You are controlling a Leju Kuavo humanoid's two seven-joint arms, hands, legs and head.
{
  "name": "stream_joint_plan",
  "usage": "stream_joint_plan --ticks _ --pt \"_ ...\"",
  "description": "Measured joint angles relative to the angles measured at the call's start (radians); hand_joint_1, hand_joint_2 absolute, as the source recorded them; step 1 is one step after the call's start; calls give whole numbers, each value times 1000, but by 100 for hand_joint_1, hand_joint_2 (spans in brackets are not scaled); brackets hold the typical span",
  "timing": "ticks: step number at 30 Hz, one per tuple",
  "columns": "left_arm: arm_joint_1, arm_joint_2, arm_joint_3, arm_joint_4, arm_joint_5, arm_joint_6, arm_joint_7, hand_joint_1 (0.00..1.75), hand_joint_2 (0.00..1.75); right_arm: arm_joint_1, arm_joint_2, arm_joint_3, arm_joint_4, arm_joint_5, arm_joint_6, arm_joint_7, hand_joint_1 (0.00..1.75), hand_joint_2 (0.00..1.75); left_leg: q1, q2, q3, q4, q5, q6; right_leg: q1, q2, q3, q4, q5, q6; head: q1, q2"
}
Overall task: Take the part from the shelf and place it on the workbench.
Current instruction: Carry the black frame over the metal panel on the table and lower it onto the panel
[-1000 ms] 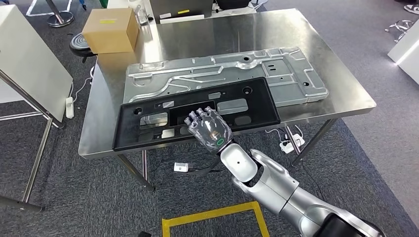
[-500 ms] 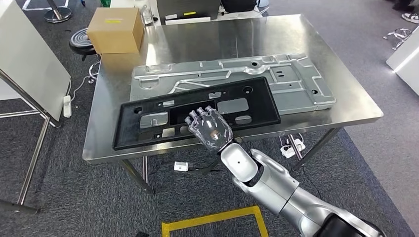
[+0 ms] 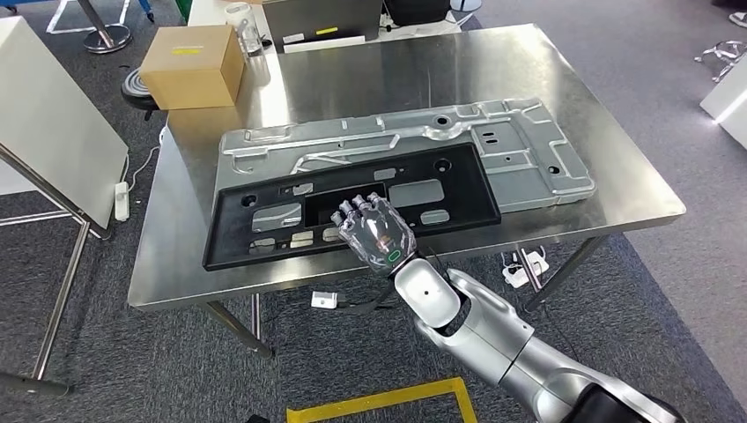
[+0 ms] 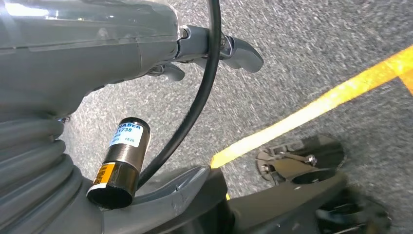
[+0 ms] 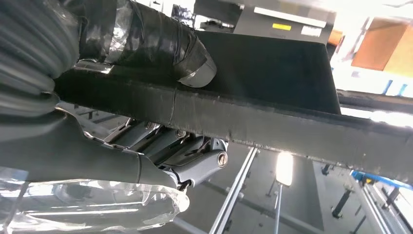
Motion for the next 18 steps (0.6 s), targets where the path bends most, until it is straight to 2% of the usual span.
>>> stream_joint_plan --ticks 2,3,4,5,6,7,8,9,11,13,15,18 --pt "0 0 0 0 1 0 0 0 175 0 0 0 1 0 0 -1 173 175 0 0 -77 132 -44 -4 2 -2 8 0 -8 -6 0 0" --pt "0 0 0 0 1 0 0 0 175 2 0 0 1 0 0 -1 173 175 0 0 -104 168 -43 -5 3 -2 13 0 -12 -7 0 0" --pt "-1 0 0 0 2 0 0 0 175 3 0 0 1 0 0 -2 173 175 0 0 -113 168 -22 -5 3 -1 18 1 -16 -7 0 0" --pt "-1 0 0 0 2 0 1 0 175 4 0 0 1 0 0 -3 173 175 0 0 -101 126 20 -2 4 0 26 1 -22 -6 0 0" --pt "0 0 0 0 2 0 1 0 175 4 0 0 1 0 0 -3 173 175 0 0 -76 57 71 2 4 2 34 1 -28 -5 0 0" --pt "0 1 0 0 2 0 2 0 175 2 0 0 1 0 0 -3 173 175 -3 0 -49 -9 108 7 6 3 41 2 -35 -2 0 0" --pt "-1 2 0 1 2 0 2 0 175 0 0 0 1 0 0 -3 173 175 -5 0 -25 -65 129 13 7 4 44 3 -39 2 0 0" --pt "-2 3 0 1 2 0 2 0 175 -2 0 0 1 0 0 -3 173 175 -8 0 -12 -96 132 18 8 4 44 3 -42 6 0 0" --pt "-3 3 0 2 2 0 2 0 175 -3 0 0 1 0 -1 -3 173 175 -11 -2 -4 -115 118 26 8 3 41 0 -43 16 0 0" --pt "0 3 0 2 2 0 2 0 175 -2 0 0 0 0 -1 -3 173 175 -5 -2 5 -128 117 33 8 1 41 4 -50 26 0 0" --pt "-1 3 0 2 2 0 1 0 175 -5 0 0 0 0 -1 -3 173 175 2 -2 17 -139 116 41 8 0 14 61 -79 36 1 0" --pt "-4 3 0 2 2 0 1 0 175 -5 0 0 0 0 -1 -3 173 175 1 -1 25 -140 108 50 4 0 -77 218 -138 44 1 0"
